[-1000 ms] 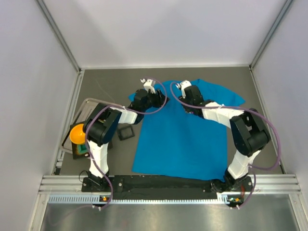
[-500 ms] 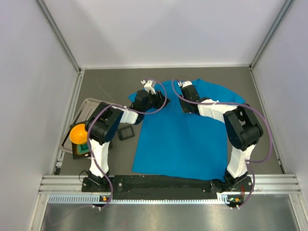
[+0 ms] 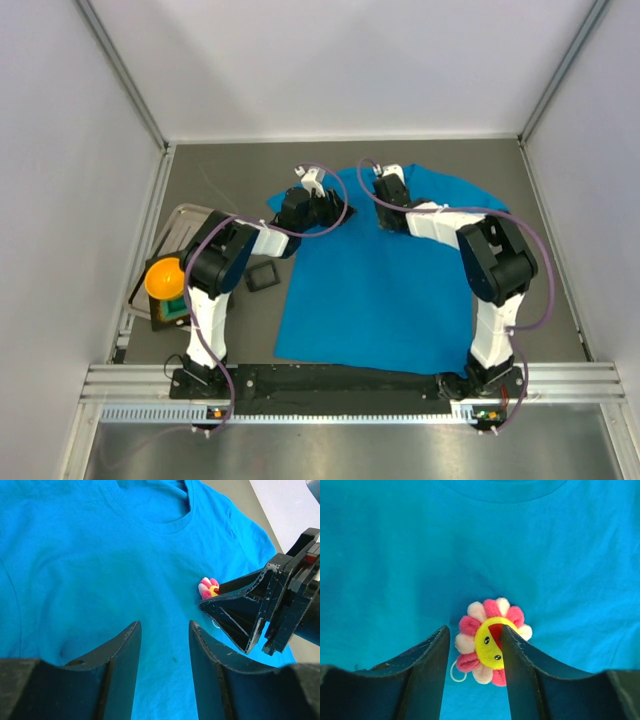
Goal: Remove the brooch from the garment
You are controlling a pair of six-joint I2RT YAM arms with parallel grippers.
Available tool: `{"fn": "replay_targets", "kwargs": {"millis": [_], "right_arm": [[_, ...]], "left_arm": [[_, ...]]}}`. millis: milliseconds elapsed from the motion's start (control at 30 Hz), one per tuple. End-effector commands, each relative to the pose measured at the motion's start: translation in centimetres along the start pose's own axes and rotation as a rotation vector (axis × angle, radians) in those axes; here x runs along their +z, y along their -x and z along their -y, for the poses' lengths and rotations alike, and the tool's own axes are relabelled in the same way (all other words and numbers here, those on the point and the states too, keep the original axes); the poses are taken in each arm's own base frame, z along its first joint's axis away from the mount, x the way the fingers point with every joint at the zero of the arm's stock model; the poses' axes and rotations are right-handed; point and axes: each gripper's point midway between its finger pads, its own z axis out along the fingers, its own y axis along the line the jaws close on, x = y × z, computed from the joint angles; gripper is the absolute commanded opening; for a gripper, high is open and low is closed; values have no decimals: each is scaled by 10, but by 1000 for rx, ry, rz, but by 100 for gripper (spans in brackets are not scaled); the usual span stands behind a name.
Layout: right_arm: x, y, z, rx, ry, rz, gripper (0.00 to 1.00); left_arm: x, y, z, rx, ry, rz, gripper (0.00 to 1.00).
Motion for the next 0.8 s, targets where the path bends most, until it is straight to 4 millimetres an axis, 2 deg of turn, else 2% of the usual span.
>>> {"fn": "replay_targets", "kwargs": {"millis": [0, 267, 367, 533, 633, 767], "right_arm": [[6, -8, 12, 25, -53, -45, 43], [0, -3, 23, 55, -56, -31, 27], [-3, 0, 21, 62, -27, -22, 22], [-3, 1, 21, 89, 27, -24, 5], [-5, 6, 17, 90, 81, -12, 0], [-12, 11, 20, 80, 85, 5, 0]], "left_arm": [[7, 19, 18, 25, -66, 52, 48], [7, 18, 20, 34, -72, 44, 48], [9, 16, 22, 39, -80, 36, 48], [13, 10, 31, 53, -113, 14, 48], [15, 7, 37, 64, -132, 5, 48], [18, 4, 48, 79, -172, -9, 48]]}}
